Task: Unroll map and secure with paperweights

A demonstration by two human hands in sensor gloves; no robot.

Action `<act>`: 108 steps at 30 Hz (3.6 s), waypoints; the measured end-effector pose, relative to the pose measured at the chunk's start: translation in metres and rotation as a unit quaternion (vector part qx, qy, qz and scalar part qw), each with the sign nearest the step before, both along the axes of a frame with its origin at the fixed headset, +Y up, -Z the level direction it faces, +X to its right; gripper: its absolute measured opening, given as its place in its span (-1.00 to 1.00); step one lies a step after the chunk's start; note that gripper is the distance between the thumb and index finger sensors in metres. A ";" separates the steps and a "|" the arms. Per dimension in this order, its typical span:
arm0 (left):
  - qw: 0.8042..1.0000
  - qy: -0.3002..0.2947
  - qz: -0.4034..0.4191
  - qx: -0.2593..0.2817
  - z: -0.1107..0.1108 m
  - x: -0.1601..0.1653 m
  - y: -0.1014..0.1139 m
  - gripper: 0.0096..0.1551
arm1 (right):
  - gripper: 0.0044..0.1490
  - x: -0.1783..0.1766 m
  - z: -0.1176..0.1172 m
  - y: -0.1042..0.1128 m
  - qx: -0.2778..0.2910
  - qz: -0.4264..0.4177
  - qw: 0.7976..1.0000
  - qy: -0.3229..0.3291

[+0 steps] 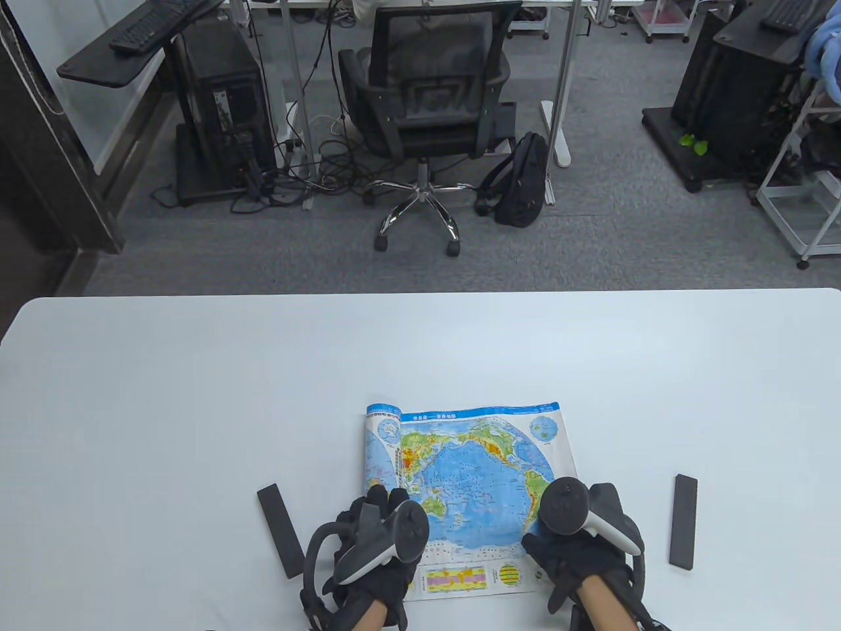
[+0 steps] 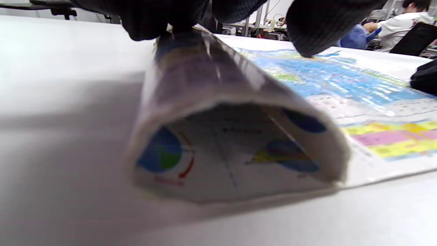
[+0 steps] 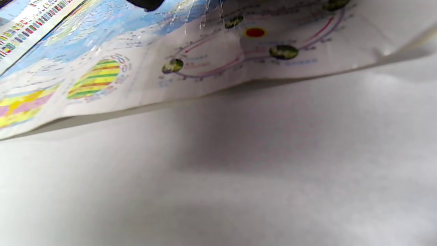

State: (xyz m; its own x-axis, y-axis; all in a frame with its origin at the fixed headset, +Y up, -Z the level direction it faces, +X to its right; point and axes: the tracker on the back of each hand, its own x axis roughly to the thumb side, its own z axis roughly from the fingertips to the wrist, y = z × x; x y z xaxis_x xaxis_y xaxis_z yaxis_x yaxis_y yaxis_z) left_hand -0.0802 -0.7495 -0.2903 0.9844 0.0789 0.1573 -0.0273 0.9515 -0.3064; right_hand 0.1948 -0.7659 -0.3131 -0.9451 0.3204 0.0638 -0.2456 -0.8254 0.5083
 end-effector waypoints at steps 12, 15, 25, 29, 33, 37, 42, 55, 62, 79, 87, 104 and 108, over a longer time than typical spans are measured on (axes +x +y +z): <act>0.996 0.003 -0.085 0.009 0.000 0.014 -0.015 -0.04 | -0.24 -0.011 0.003 -0.006 -0.013 0.056 0.998 0.023; 0.994 0.007 -0.104 0.018 -0.001 0.016 -0.016 -0.07 | -0.23 -0.011 0.003 -0.005 -0.012 0.054 0.998 0.022; 0.994 -0.093 0.010 0.053 0.001 0.007 0.001 0.04 | -0.26 0.003 -0.001 -0.003 -0.019 0.029 0.999 -0.006; 0.987 -0.134 -0.043 0.073 0.003 0.013 0.010 -0.16 | -0.28 0.011 -0.001 -0.001 -0.023 0.013 0.999 -0.021; 0.993 -0.096 -0.062 0.020 0.001 0.008 0.005 -0.32 | -0.32 0.020 -0.002 0.001 -0.022 0.009 0.999 -0.036; 0.999 -0.013 -0.007 -0.040 -0.001 -0.013 -0.001 -0.26 | -0.34 0.027 -0.004 0.002 -0.024 -0.008 0.999 -0.047; 0.994 0.040 -0.015 -0.096 -0.007 -0.033 -0.016 -0.12 | -0.35 0.029 -0.003 0.002 -0.024 -0.008 0.998 -0.053; 0.996 0.046 -0.036 -0.073 -0.013 -0.027 -0.023 -0.05 | -0.14 0.026 -0.002 -0.001 -0.036 0.043 0.997 -0.044; 0.995 0.057 -0.038 -0.071 -0.015 -0.024 -0.023 -0.05 | -0.13 0.026 -0.003 -0.001 -0.043 0.044 0.997 -0.043; 0.977 0.017 -0.187 -0.097 -0.054 0.066 -0.003 -0.03 | -0.05 0.027 -0.003 -0.001 -0.039 0.038 0.997 -0.046; 0.994 -0.065 -0.001 -0.089 -0.058 0.145 -0.016 -0.04 | -0.04 0.036 -0.006 0.003 -0.044 0.002 0.998 -0.051; 0.965 -0.048 0.063 -0.249 -0.070 0.153 -0.056 0.05 | -0.18 0.048 -0.010 0.011 -0.025 -0.066 0.995 -0.072; 0.965 -0.045 0.058 -0.250 -0.070 0.154 -0.056 0.05 | -0.11 0.064 -0.012 0.042 -0.018 -0.160 0.984 -0.076</act>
